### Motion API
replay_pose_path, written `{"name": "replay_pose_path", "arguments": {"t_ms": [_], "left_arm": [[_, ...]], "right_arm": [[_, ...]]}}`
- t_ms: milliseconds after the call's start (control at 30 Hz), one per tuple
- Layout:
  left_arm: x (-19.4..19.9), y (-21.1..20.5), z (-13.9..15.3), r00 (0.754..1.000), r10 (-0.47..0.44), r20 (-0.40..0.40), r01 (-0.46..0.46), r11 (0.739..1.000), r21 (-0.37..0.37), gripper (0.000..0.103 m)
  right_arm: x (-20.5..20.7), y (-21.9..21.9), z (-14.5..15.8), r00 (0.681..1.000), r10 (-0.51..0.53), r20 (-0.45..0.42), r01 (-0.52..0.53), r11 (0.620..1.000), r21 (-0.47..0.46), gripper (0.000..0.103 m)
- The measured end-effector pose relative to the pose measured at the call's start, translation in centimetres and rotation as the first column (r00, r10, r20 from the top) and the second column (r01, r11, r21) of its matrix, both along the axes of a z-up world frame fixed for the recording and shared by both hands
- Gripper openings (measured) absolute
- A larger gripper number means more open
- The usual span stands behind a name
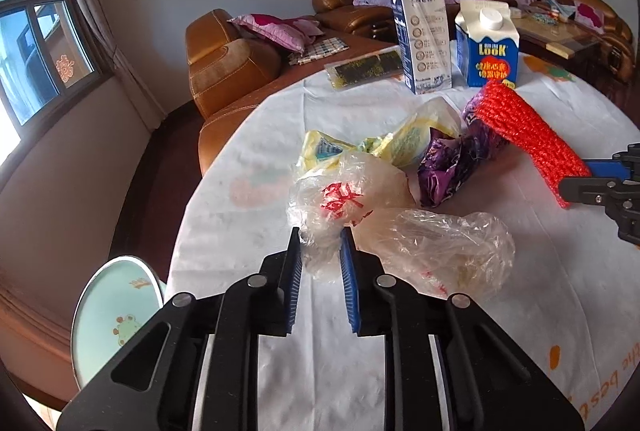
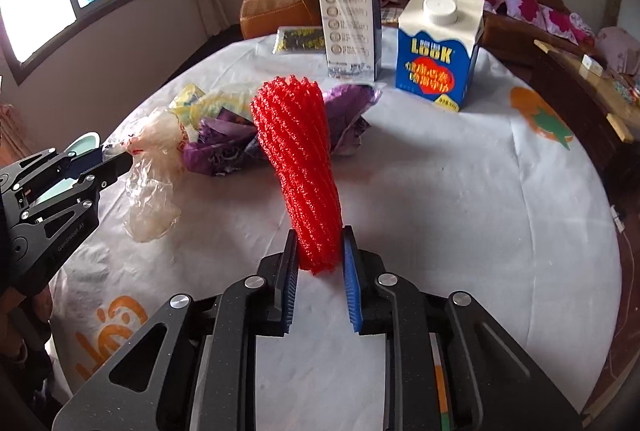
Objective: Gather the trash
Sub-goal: 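Grasp the clear red-printed plastic bag with the left gripper while the right gripper grasps the red mesh net, then lift the plastic bag and red mesh net and carry both over the blue bin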
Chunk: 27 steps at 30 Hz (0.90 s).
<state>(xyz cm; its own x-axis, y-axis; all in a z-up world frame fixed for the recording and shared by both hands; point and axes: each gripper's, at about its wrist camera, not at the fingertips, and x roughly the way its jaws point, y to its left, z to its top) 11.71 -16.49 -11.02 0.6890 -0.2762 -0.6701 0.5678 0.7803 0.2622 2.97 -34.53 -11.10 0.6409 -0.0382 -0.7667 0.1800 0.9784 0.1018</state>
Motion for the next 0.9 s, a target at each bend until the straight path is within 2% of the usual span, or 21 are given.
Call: {"name": "replay_pose_path", "arguments": {"t_ms": [167, 267, 600, 900], "left_arm": [[-1.4, 3.1, 2.6, 0.997, 0.038, 0.062, -0.035, 0.999, -0.038, 0.017], [-2.4, 5.3, 3.9, 0.987, 0.087, 0.133, -0.085, 0.996, -0.018, 0.017], [-2.7, 12.7, 4.8, 0.958, 0.234, 0.165, -0.236, 0.972, -0.013, 0.017], [-1.7, 18.2, 4.9, 0.914, 0.359, 0.188, -0.365, 0.931, 0.001, 0.017]], "right_arm": [[-1.3, 1.4, 2.2, 0.998, 0.006, 0.066, -0.004, 0.999, -0.036, 0.02], [-1.2, 3.2, 3.1, 0.996, 0.03, 0.085, -0.023, 0.997, -0.073, 0.02], [2.5, 10.9, 5.0, 0.972, 0.19, 0.135, -0.18, 0.98, -0.085, 0.02], [5.9, 17.0, 6.0, 0.938, 0.311, 0.155, -0.297, 0.949, -0.109, 0.02]]}}
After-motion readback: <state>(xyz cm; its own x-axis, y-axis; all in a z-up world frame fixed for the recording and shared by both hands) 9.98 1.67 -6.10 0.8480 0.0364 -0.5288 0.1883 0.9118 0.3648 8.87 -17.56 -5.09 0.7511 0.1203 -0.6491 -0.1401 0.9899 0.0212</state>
